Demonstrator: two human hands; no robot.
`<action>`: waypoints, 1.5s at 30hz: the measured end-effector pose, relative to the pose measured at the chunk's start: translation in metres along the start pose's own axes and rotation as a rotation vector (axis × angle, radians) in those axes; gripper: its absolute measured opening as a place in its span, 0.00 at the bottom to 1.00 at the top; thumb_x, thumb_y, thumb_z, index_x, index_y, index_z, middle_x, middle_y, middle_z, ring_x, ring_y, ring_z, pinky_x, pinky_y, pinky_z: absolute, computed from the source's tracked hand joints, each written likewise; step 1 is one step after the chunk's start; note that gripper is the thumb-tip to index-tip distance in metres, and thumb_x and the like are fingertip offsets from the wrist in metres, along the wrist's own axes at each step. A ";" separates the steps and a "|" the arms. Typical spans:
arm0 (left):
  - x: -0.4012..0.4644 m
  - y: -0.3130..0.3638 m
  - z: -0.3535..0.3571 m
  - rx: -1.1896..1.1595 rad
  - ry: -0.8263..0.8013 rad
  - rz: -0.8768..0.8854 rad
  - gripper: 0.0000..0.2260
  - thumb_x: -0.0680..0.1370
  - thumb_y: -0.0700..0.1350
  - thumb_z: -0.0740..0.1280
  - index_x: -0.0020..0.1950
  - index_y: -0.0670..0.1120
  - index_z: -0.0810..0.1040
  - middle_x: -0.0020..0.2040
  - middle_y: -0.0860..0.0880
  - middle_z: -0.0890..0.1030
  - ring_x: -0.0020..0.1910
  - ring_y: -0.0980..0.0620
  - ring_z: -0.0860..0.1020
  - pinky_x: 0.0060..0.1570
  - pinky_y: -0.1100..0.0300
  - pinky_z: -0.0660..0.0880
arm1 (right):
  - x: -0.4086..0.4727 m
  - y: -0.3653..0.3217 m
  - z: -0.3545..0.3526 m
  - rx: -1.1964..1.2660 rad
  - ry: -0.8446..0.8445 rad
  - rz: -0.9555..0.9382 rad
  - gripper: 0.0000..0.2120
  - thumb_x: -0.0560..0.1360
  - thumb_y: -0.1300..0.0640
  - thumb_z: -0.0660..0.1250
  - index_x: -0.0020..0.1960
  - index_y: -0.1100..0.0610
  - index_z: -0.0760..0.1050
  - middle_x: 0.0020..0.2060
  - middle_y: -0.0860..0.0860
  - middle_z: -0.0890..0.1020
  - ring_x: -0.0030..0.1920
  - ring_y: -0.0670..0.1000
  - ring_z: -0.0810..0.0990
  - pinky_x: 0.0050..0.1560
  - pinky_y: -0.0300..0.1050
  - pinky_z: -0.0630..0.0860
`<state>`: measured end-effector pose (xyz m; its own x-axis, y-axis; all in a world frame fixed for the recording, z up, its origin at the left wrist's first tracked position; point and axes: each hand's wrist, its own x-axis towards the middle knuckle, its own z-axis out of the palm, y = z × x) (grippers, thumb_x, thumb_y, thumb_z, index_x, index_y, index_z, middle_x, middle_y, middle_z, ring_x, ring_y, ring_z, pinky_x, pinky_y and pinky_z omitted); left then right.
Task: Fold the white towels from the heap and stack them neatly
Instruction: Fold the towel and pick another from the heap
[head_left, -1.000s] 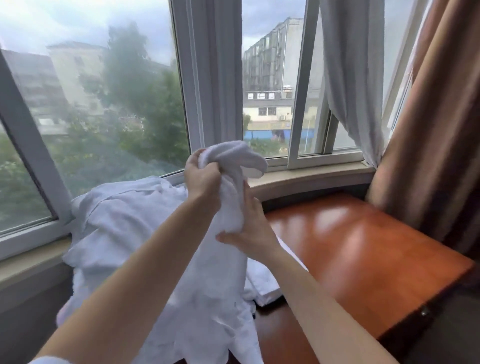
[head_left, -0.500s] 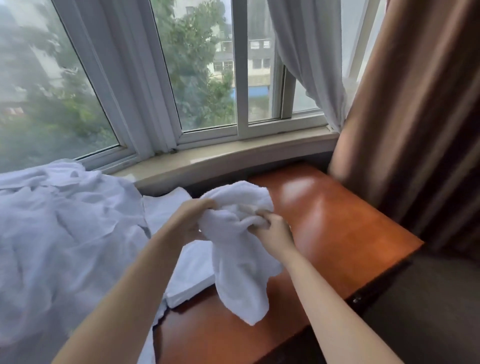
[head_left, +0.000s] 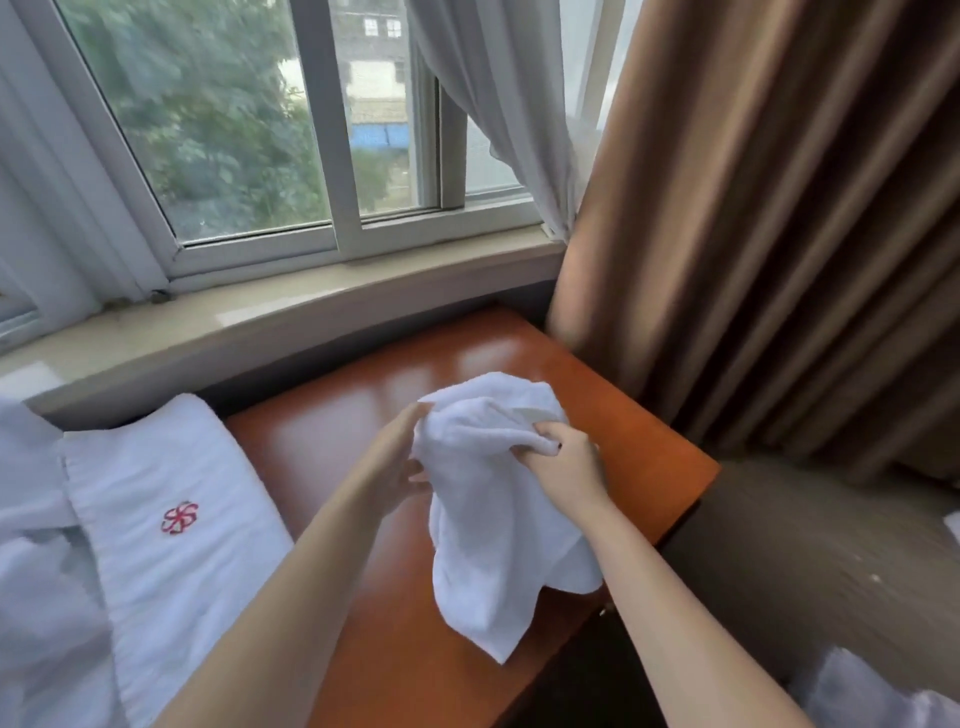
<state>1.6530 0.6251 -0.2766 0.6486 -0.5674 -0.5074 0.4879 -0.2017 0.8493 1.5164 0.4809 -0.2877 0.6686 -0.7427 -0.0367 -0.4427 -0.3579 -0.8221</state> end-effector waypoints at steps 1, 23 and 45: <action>0.007 0.003 0.014 0.020 0.013 0.016 0.16 0.77 0.58 0.61 0.60 0.53 0.79 0.52 0.47 0.84 0.48 0.48 0.82 0.39 0.55 0.79 | 0.010 0.006 -0.009 0.013 0.002 0.005 0.14 0.70 0.52 0.70 0.28 0.46 0.71 0.21 0.43 0.71 0.32 0.51 0.71 0.36 0.45 0.67; 0.095 0.035 0.263 -0.128 0.474 0.100 0.06 0.61 0.52 0.66 0.32 0.51 0.75 0.30 0.51 0.73 0.32 0.49 0.69 0.33 0.61 0.61 | 0.221 0.102 -0.159 -0.007 -0.412 -0.371 0.11 0.74 0.45 0.69 0.45 0.53 0.79 0.38 0.46 0.81 0.45 0.51 0.78 0.42 0.43 0.75; 0.158 0.017 0.291 -0.662 0.859 0.059 0.10 0.75 0.47 0.61 0.44 0.45 0.80 0.29 0.51 0.78 0.26 0.52 0.77 0.29 0.59 0.75 | 0.356 0.091 -0.127 -0.131 -0.697 -0.646 0.07 0.76 0.49 0.67 0.45 0.53 0.79 0.35 0.44 0.79 0.41 0.46 0.75 0.75 0.52 0.48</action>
<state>1.5937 0.2995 -0.3001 0.7477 0.2386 -0.6197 0.4939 0.4240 0.7591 1.6379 0.1122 -0.3028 0.9933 0.1089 0.0375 0.1014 -0.6719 -0.7336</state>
